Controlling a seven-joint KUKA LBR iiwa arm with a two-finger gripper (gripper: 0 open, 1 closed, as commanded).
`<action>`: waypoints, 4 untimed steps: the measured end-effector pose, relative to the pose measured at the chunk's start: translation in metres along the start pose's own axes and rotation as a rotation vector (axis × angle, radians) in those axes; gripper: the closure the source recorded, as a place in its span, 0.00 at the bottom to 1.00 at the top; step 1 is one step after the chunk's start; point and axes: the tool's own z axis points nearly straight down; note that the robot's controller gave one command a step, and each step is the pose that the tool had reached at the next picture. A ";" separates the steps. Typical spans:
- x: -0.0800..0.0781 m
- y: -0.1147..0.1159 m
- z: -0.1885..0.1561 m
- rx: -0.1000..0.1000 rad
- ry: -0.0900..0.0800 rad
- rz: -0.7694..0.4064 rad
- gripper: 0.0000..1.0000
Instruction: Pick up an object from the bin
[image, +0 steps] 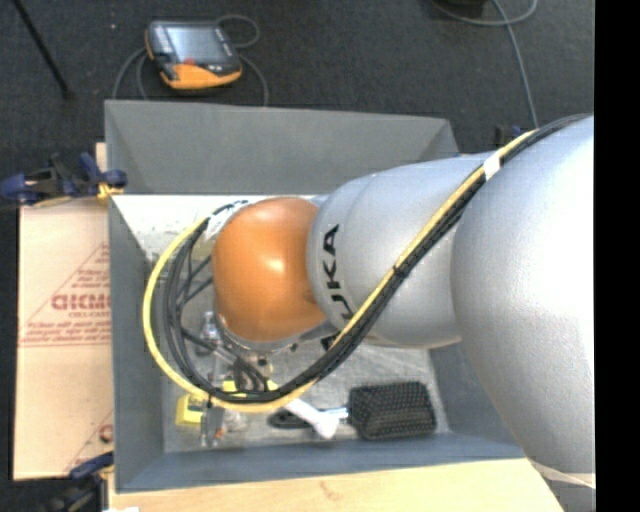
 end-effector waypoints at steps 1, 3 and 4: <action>0.008 -0.001 0.037 0.003 0.007 -0.032 0.00; -0.004 0.000 0.094 0.003 0.000 0.333 0.00; 0.003 0.003 0.090 0.001 -0.001 0.509 1.00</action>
Offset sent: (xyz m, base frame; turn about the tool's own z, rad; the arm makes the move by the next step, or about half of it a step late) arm -0.0163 0.0051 -0.0272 0.3762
